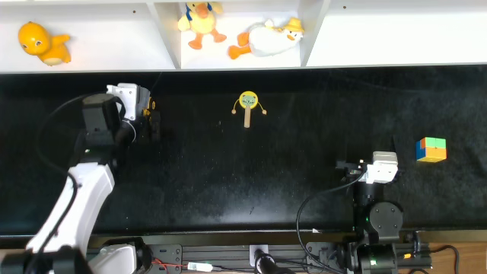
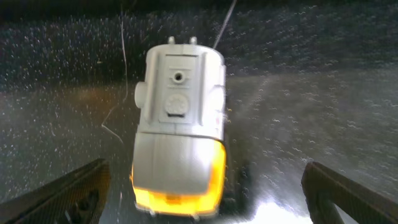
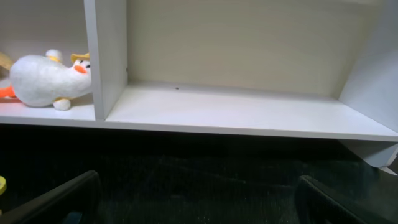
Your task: Store Toys
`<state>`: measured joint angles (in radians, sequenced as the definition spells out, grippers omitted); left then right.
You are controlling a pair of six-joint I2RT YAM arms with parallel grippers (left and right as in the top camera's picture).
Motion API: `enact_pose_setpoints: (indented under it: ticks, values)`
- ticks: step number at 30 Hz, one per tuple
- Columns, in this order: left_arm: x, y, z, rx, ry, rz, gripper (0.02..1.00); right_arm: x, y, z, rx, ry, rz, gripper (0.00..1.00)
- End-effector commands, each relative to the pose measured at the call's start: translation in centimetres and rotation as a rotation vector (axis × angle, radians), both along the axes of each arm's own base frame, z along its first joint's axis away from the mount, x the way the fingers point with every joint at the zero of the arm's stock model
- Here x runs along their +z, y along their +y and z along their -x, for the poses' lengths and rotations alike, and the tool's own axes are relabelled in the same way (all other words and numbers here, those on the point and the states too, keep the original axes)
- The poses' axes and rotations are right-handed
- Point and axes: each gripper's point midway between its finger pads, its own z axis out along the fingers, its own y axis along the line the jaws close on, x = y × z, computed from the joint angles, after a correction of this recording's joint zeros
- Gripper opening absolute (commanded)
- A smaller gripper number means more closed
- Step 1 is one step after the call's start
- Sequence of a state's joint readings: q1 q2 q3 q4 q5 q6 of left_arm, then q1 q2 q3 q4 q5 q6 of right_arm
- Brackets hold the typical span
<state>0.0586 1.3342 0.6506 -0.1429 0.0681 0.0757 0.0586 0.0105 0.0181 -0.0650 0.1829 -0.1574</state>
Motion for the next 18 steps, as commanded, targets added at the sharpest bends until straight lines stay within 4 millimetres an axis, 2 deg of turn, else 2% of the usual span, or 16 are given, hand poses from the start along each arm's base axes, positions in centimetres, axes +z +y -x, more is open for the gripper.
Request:
enact_pose_setpoints:
  ticks: [1, 7, 10, 12, 18]
  values:
    - [-1.26, 0.41, -0.65, 0.009, 0.011, -0.027, 0.982, -0.4, -0.05, -0.05, 0.0, 0.002, 0.0, 0.993]
    - [-1.58, 0.73, -0.64, 0.022, 0.019, -0.041, 0.77, -0.4, -0.05, -0.05, 0.0, 0.002, 0.0, 0.993]
    - [-1.57, 0.74, -0.65, 0.022, 0.019, -0.041, 0.634, -0.4, -0.05, -0.05, 0.0, 0.002, 0.0, 0.993]
    - [-1.57, 0.74, -0.65, 0.022, 0.019, -0.041, 0.476, -0.4, -0.05, -0.05, 0.0, 0.002, 0.0, 0.996]
    - [-1.07, 0.72, -0.43, 0.025, 0.012, -0.039, 0.375, -0.4, -0.05, -0.05, 0.0, 0.002, 0.0, 0.996]
